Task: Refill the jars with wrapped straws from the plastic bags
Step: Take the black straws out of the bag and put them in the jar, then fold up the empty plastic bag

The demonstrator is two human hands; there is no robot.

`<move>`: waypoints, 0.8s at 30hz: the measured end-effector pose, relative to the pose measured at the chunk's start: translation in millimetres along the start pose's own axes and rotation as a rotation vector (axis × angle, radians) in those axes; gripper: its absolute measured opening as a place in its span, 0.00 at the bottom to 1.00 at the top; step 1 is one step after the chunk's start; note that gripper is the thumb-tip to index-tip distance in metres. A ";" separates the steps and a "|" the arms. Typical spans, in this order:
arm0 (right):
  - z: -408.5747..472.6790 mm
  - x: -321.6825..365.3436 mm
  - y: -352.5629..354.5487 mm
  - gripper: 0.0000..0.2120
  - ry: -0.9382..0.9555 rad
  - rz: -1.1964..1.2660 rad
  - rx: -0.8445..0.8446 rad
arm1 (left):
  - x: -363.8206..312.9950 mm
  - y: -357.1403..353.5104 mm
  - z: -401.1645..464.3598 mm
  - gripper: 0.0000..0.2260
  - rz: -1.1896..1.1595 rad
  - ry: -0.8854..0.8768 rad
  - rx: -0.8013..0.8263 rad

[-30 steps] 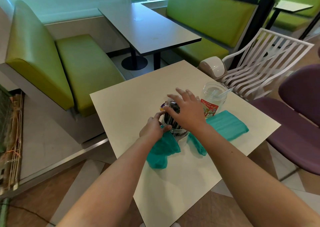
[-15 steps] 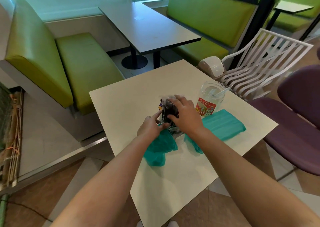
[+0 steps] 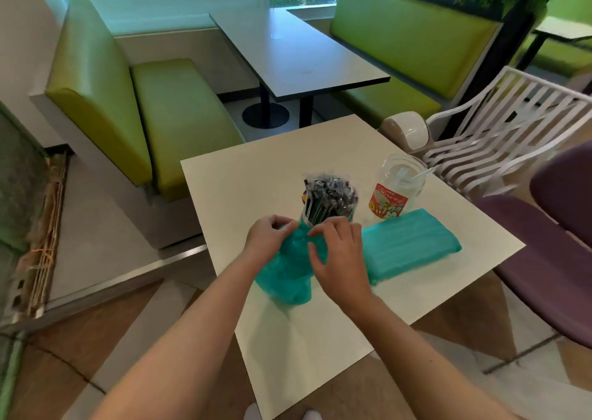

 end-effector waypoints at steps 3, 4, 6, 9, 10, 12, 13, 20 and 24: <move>-10.1 0.8 -18.4 0.27 -0.113 0.191 0.146 | -1.2 4.1 -11.4 0.06 -0.087 -0.002 0.047; -10.6 1.7 -22.9 0.33 -0.138 0.244 0.193 | -1.7 5.0 -16.1 0.06 -0.120 0.002 0.072; -9.2 3.1 -29.5 0.42 -0.183 0.307 0.273 | -3.3 6.6 -24.7 0.06 -0.155 -0.008 0.114; -6.2 2.7 -37.3 0.46 -0.296 0.384 0.334 | -4.3 11.5 -35.1 0.07 -0.179 -0.031 0.172; -5.1 2.7 -39.5 0.46 -0.322 0.397 0.343 | -4.2 14.1 -37.6 0.07 -0.182 -0.038 0.190; -2.0 4.5 -43.2 0.42 -0.313 0.353 0.386 | -4.0 21.1 -42.3 0.08 -0.180 -0.052 0.223; -0.2 5.2 -44.7 0.38 -0.292 0.297 0.422 | -3.9 24.2 -44.6 0.08 -0.172 -0.065 0.239; -2.4 12.9 -51.2 0.28 -0.180 0.010 0.514 | 8.9 35.3 -53.1 0.09 -0.024 -0.076 0.300; -21.7 9.0 -61.3 0.27 -0.234 -0.076 0.589 | 23.1 28.0 -52.7 0.09 0.120 -0.078 0.314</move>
Point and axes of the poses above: each hand's wrist, its own z-axis towards the middle knuckle, its own y-axis out of the back of the hand, x = y × z, the point moved 6 cm from there along z, towards the middle knuckle, and after that the axes turned 14 degrees about y, right-handed, at the moved point
